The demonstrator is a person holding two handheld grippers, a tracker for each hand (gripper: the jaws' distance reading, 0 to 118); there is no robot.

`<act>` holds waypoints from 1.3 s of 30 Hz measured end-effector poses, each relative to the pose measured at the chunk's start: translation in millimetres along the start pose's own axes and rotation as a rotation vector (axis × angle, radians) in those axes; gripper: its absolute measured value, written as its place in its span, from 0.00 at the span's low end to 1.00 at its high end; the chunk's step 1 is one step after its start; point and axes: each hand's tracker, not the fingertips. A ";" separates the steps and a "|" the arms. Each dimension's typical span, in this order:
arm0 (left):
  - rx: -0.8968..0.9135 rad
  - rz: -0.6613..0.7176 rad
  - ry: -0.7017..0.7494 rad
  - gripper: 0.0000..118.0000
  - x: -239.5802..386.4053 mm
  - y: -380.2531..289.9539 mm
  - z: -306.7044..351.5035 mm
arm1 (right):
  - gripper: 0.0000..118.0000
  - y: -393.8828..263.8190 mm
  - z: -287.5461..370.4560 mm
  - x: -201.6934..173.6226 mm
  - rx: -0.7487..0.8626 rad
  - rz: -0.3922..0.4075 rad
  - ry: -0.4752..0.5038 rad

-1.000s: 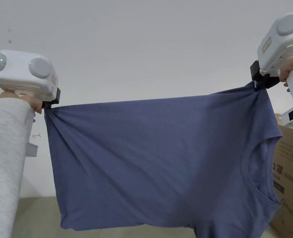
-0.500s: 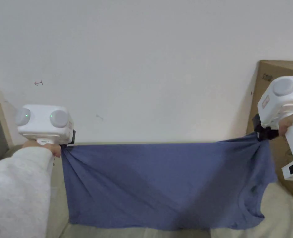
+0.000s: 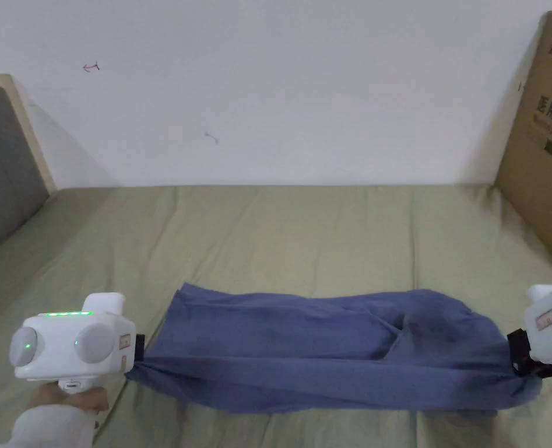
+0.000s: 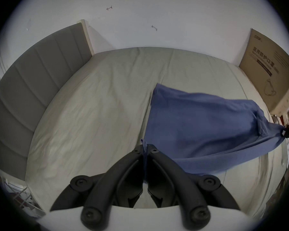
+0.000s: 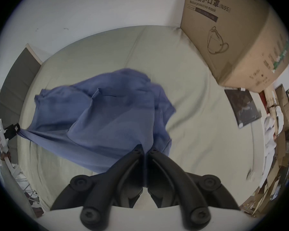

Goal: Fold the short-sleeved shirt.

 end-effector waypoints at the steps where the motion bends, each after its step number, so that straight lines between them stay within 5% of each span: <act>1: -0.004 0.004 -0.004 0.01 -4.7 -11.9 11.4 | 0.01 -15.9 7.1 0.4 0.000 0.004 0.009; 16: -0.041 -0.039 -0.054 0.01 -45.8 -213.0 99.4 | 0.01 -276.4 68.8 25.8 0.007 -0.083 0.002; 28: -0.033 -0.029 -0.009 0.02 -35.5 -269.8 145.2 | 0.01 -338.0 78.9 18.8 0.032 -0.082 0.023; 30: -0.021 -0.018 -0.008 0.14 -34.8 -269.7 148.2 | 0.03 -337.6 78.4 21.8 0.057 -0.091 0.026; 33: -0.044 0.001 0.021 0.78 -39.2 -271.6 157.7 | 0.46 -334.6 88.2 23.1 0.075 -0.086 -0.008; 34: -0.042 0.027 0.004 0.89 -41.0 -272.8 163.6 | 0.51 -334.5 93.4 24.0 0.093 -0.077 -0.009; 37: -0.004 0.115 -0.071 0.86 -45.8 -275.0 185.8 | 0.50 -334.3 114.8 20.1 0.156 -0.063 -0.019; 39: 0.021 0.159 -0.119 0.68 -45.0 -280.0 200.9 | 0.40 -337.9 129.5 15.1 0.224 -0.058 0.004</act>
